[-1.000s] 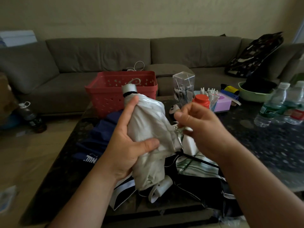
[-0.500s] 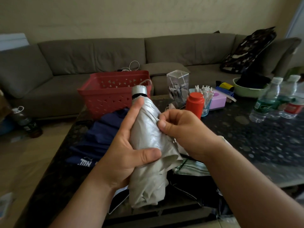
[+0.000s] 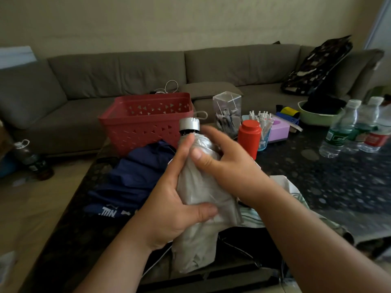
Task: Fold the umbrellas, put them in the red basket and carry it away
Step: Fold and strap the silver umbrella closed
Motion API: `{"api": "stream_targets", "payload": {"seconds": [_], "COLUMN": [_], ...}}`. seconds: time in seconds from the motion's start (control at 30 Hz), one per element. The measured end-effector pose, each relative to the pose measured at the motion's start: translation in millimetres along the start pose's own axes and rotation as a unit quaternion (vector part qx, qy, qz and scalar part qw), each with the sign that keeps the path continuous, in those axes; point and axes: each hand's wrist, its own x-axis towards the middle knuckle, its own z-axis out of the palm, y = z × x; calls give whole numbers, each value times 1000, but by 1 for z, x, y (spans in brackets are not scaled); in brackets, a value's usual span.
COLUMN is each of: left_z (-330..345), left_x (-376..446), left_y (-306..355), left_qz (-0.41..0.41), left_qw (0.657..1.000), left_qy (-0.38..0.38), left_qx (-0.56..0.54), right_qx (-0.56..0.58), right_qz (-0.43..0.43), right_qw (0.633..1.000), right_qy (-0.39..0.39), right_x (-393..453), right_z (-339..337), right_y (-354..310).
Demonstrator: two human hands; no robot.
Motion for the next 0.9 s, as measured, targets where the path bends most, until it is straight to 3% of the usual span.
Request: {"api": "stream_targets", "payload": {"seconds": [0.1, 0.23, 0.47, 0.67, 0.8, 0.9], "left_z": [-2, -1, 3, 6, 1, 4], "left_x": [-2, -3, -7, -2, 3, 2], "left_y": [1, 2, 1, 7, 3, 1], "left_qz": [-8, -17, -25, -53, -59, -41], "left_qw": [998, 994, 982, 986, 998, 992], "left_qy": [-31, -57, -65, -10, 20, 18], "left_qx": [-61, -92, -175, -160, -23, 117], "right_qx": [95, 238, 295, 218, 40, -110], "right_qz": [61, 51, 39, 64, 58, 45], "right_qw": [993, 964, 948, 974, 989, 980], "right_qy": [-41, -103, -115, 25, 127, 161], "right_x": [1, 1, -1, -3, -1, 0], "right_z": [-1, -2, -2, 5, 2, 2], "right_y": [12, 19, 16, 7, 11, 14]}}
